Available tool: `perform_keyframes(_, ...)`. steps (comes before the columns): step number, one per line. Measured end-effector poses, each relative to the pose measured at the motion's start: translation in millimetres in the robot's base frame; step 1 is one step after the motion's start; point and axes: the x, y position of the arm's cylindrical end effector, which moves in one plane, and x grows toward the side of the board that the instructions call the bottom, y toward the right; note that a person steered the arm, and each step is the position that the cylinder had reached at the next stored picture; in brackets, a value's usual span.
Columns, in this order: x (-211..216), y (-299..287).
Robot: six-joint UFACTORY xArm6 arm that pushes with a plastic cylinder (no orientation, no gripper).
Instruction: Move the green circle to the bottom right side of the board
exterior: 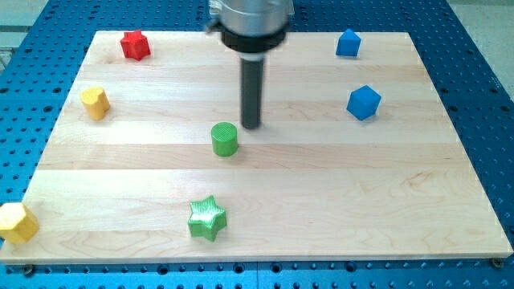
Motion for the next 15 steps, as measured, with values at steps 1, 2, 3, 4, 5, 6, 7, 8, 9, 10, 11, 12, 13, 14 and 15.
perform_keyframes(1, 15, -47)
perform_keyframes(2, 96, -8)
perform_keyframes(3, 137, 66)
perform_keyframes(4, 155, 115)
perform_keyframes(5, 108, 23)
perform_keyframes(6, 69, -23)
perform_keyframes(7, 36, 48)
perform_keyframes(8, 101, 101)
perform_keyframes(9, 66, 101)
perform_keyframes(10, 125, 86)
perform_keyframes(11, 127, 85)
perform_keyframes(12, 135, 30)
perform_keyframes(13, 163, 80)
perform_keyframes(14, 166, 141)
perform_keyframes(15, 158, 164)
